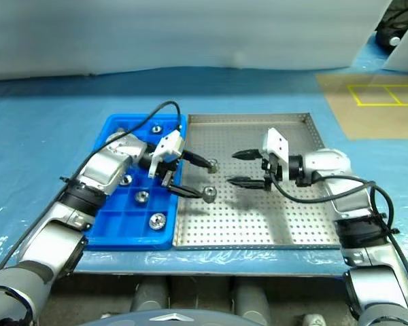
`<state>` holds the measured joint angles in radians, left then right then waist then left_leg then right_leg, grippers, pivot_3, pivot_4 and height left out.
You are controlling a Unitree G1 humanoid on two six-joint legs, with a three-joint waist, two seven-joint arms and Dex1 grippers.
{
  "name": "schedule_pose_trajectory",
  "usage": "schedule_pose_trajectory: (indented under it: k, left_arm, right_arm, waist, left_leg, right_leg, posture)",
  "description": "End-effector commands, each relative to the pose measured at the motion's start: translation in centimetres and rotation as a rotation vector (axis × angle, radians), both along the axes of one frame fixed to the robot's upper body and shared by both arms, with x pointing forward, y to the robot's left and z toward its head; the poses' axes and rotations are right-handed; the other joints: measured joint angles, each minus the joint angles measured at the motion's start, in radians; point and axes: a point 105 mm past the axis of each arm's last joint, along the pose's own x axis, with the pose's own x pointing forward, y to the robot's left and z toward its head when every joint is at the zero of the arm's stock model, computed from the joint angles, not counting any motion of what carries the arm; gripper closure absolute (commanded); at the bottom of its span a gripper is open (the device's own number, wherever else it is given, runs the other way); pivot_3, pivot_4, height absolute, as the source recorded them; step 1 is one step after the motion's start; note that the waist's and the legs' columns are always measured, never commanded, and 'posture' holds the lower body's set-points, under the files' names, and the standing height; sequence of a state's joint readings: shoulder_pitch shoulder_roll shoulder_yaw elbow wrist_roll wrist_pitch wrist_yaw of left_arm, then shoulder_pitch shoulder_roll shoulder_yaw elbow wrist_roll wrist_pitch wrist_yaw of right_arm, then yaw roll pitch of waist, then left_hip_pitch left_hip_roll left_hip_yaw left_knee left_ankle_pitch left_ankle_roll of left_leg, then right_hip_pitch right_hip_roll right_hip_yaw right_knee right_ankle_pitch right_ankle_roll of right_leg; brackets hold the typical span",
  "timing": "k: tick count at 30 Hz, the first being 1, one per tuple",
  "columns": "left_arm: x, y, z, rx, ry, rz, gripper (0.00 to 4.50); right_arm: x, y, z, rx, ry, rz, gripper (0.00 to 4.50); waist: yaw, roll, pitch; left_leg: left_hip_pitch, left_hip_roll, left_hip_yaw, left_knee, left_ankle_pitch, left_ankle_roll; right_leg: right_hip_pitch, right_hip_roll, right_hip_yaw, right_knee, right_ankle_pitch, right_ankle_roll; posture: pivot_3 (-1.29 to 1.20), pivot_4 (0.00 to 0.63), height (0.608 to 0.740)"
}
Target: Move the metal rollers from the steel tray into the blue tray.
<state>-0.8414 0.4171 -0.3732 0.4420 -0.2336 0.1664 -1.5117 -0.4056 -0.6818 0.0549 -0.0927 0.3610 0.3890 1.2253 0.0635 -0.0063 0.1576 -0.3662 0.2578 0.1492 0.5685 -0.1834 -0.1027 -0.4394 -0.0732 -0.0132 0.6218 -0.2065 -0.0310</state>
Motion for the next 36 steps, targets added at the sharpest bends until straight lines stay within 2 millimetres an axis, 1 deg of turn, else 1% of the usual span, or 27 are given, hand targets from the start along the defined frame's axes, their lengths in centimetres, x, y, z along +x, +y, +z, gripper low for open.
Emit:
schedule_pose_trajectory:
  k: [1,5,9,14,19,23,30,33,34,36]
  left_arm:
    - [0.6,-0.3,0.0,0.074,-0.043,-0.068,0.07]
    - [1.6,-1.5,-1.1,0.13,-0.118,-0.095,0.07]
    - [1.3,-2.6,-2.6,0.211,-0.134,-0.173,0.07]
    - [1.4,-3.0,-3.8,0.299,-0.182,-0.227,0.07]
    - [2.1,-2.8,-4.1,0.334,-0.217,-0.205,0.07]
    - [2.4,-2.0,-4.5,0.382,-0.237,-0.201,0.07]
    - [2.3,-1.9,-5.2,0.404,-0.229,-0.204,0.07]
    - [2.4,-2.1,-5.0,0.384,-0.23,-0.197,0.68]
    - [2.4,-2.2,-5.0,0.383,-0.229,-0.196,0.97]
    - [2.5,-2.2,-5.0,0.387,-0.247,-0.19,1.69]
  right_arm:
    - [-0.9,0.0,1.2,0.03,-0.048,-0.027,0.84]
    - [-1.6,0.0,0.8,0.033,-0.042,-0.064,0.84]
    - [-2.1,-0.2,0.7,0.028,-0.039,-0.091,0.84]
    - [-2.3,-0.3,0.8,0.032,-0.038,-0.114,0.84]
    - [-2.5,-0.2,0.5,0.037,-0.035,-0.128,0.84]
    - [-2.7,-0.1,0.3,0.039,-0.033,-0.131,0.84]
    - [-2.7,-0.1,0.2,0.037,-0.04,-0.143,0.84]
    - [-2.7,-0.1,0.2,0.036,-0.039,-0.147,0.84]
    - [-2.7,-0.2,0.1,0.035,-0.039,-0.148,0.84]
    - [-2.7,-0.1,0.2,0.037,-0.04,-0.148,0.84]
  waist:
    - [-0.008,0.0,0.0]
    - [-0.021,0.0,0.0]
    - [-0.026,0.0,0.0]
    - [-0.031,0.0,0.0]
    - [-0.038,0.0,0.0]
    - [-0.045,0.0,0.0]
    - [-0.051,0.0,0.0]
    - [-0.051,0.0,0.0]
    - [-0.051,0.0,0.0]
    - [-0.051,0.0,0.0]
  left_leg:
    - [0.0,0.0,0.0,0.001,0.0,0.0]
    - [0.001,-0.003,0.001,0.004,-0.001,0.002]
    - [0.002,-0.005,0.002,0.006,-0.003,0.005]
    - [0.001,-0.005,0.002,0.006,-0.004,0.008]
    - [0.001,-0.006,0.003,0.006,-0.006,0.01]
    - [0.001,-0.006,0.003,0.006,-0.007,0.011]
    - [0.001,-0.005,0.004,0.005,-0.007,0.012]
    - [0.001,-0.006,0.004,0.005,-0.009,0.015]
    - [0.001,-0.006,0.004,0.005,-0.009,0.015]
    - [0.001,-0.006,0.004,0.005,-0.009,0.015]
  right_leg:
    - [0.0,0.0,0.001,0.0,0.0,0.001]
    - [0.003,0.0,0.003,-0.001,0.003,0.004]
    - [0.005,-0.001,0.007,-0.004,0.004,0.007]
    - [0.005,0.0,0.007,-0.006,0.004,0.007]
    - [0.006,-0.001,0.008,-0.008,0.004,0.007]
    - [0.007,-0.001,0.008,-0.01,0.005,0.007]
    - [0.007,-0.001,0.008,-0.012,0.005,0.008]
    - [0.008,-0.001,0.008,-0.013,0.005,0.008]
    - [0.008,-0.001,0.008,-0.013,0.005,0.008]
    - [0.008,-0.001,0.009,-0.013,0.005,0.008]
  posture:
    - [-0.26,0.15,0.74]
    - [-0.28,0.15,0.74]
    - [-0.31,0.15,0.74]
    - [-0.33,0.15,0.74]
    - [-0.34,0.15,0.74]
    - [-0.35,0.15,0.74]
    - [-0.35,0.15,0.74]
    - [-0.35,0.15,0.74]
    - [-0.35,0.15,0.74]
    - [-0.35,0.15,0.74]
